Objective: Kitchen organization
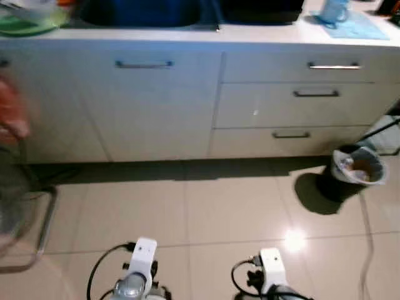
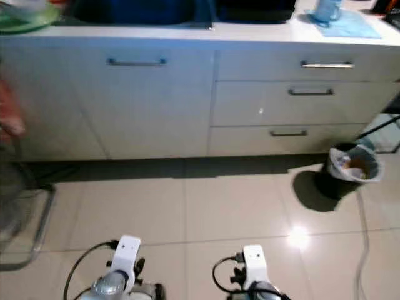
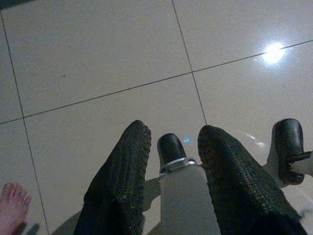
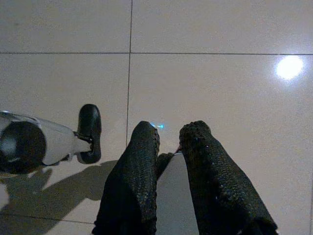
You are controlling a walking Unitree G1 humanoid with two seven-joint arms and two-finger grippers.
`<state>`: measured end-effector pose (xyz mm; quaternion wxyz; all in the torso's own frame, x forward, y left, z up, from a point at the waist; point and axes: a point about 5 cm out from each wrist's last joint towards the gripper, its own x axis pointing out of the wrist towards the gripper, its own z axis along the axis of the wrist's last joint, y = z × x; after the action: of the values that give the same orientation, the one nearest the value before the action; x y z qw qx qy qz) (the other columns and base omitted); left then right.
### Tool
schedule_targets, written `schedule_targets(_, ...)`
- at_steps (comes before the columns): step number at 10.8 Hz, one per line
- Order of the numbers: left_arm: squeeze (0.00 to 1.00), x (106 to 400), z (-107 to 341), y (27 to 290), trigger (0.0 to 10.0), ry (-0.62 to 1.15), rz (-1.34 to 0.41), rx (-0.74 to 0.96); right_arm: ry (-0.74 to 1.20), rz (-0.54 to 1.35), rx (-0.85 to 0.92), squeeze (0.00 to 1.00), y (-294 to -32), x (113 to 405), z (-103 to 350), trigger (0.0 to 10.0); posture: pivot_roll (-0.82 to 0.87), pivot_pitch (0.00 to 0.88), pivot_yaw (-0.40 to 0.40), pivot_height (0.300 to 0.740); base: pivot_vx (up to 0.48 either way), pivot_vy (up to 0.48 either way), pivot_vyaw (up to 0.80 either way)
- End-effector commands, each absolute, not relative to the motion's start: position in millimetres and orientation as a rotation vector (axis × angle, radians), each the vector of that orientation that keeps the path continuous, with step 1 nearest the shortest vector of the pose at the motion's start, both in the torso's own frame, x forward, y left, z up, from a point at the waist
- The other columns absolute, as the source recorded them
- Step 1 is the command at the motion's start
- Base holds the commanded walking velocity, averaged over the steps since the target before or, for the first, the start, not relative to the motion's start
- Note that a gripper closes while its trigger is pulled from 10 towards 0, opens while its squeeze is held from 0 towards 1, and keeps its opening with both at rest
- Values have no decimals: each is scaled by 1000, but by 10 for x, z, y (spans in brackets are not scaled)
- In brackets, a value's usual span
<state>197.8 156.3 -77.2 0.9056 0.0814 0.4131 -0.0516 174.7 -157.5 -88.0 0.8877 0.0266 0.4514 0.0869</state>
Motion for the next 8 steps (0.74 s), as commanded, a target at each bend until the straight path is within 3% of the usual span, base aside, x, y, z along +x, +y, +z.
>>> schedule_targets(1,0,1939,-797,1511,10000,868,-112,155,961,167,50,0,-1637,1690,-904,10000,65,157,-29,740,0,292,0)
schedule_targets(7,0,1937,-797,1517,10000,866,-107,147,960,173,51,0,-1629,1692,-904,10000,63,147,-24,740,0,0,0)
schedule_targets(8,0,1931,-801,1522,10000,872,-106,149,960,175,51,0,-1626,1689,-905,10000,64,143,-23,740,0,401,0)
